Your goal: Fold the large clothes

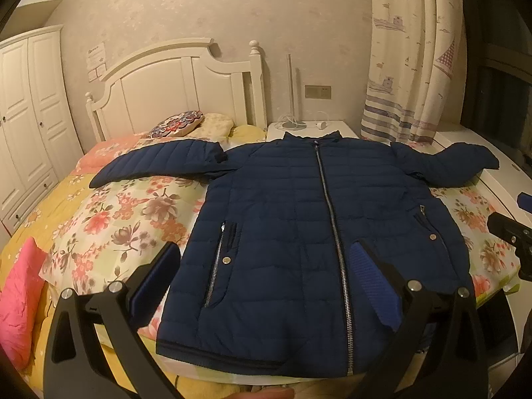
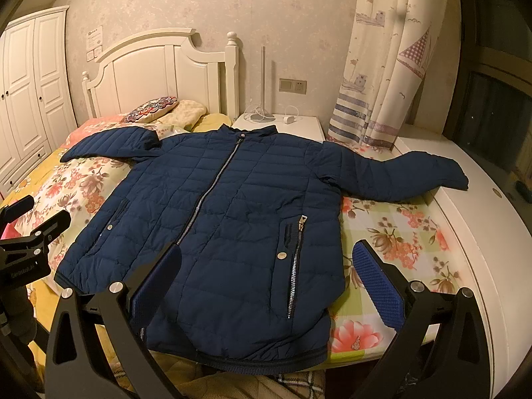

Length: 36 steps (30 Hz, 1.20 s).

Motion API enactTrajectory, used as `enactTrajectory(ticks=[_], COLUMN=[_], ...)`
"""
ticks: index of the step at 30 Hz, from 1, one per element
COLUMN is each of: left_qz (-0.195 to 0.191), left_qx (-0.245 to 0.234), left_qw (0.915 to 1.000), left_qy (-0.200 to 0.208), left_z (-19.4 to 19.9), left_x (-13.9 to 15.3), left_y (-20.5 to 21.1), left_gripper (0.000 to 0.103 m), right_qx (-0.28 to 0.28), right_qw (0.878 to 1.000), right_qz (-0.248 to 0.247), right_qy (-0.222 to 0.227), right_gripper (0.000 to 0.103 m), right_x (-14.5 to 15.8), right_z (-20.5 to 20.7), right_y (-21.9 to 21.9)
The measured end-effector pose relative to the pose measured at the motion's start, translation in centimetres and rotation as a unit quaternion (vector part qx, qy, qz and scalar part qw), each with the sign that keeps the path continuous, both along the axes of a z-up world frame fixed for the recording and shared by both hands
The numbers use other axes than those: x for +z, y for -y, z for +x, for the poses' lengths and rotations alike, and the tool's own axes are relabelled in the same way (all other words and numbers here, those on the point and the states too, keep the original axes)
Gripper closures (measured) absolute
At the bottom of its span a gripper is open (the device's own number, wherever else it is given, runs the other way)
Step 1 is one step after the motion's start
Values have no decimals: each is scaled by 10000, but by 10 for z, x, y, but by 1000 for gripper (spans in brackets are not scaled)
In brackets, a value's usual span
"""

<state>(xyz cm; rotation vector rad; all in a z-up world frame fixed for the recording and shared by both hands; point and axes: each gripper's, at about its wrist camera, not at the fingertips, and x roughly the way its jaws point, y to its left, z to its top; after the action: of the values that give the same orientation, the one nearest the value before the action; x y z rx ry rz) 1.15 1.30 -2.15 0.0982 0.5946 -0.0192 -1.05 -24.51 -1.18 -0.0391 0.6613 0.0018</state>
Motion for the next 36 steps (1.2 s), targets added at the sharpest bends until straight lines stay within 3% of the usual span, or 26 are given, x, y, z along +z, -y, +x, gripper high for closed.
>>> enactTrajectory(ticks=[6, 12, 15, 19, 23, 28, 31, 34, 36], left_qz=[54, 20, -21, -7, -103, -345, -526, -793, -769], left_qx=[-12, -135, -256, -638, -756, -520, -352, -353, -396], left_qw=[10000, 9999, 9990, 9927, 9852, 9844, 9835, 9774, 9798], left_qy=[-63, -102, -363, -1024, -1536, -1643, -1692, -1927, -1800], left_z=[6, 27, 57, 127, 205, 288, 319, 333, 331], left_x=[0, -15, -35, -67, -89, -106, -121, -141, -142], left_y=[5, 14, 21, 34, 42, 38, 30, 23, 22], left_gripper=[2, 2, 2, 2, 2, 2, 2, 2, 2], right_qx=[-16, 101, -58, -532, -1419, -2345, -2706, -2933, -3040], right_qw=[9999, 9982, 9969, 9924, 9754, 9459, 9346, 9302, 9274], right_qz=[97, 593, 733, 957, 1438, 2092, 2188, 2095, 2059], right_qy=[-60, -75, -272, -558, -876, -805, -731, -693, -711], right_gripper=[4, 4, 4, 4, 4, 4, 4, 4, 4], right_x=[-5, -17, -33, -62, -94, -119, -126, -130, -132], right_z=[-2, 12, 34, 73, 124, 179, 206, 230, 243], right_y=[0, 24, 45, 92, 165, 247, 280, 300, 308])
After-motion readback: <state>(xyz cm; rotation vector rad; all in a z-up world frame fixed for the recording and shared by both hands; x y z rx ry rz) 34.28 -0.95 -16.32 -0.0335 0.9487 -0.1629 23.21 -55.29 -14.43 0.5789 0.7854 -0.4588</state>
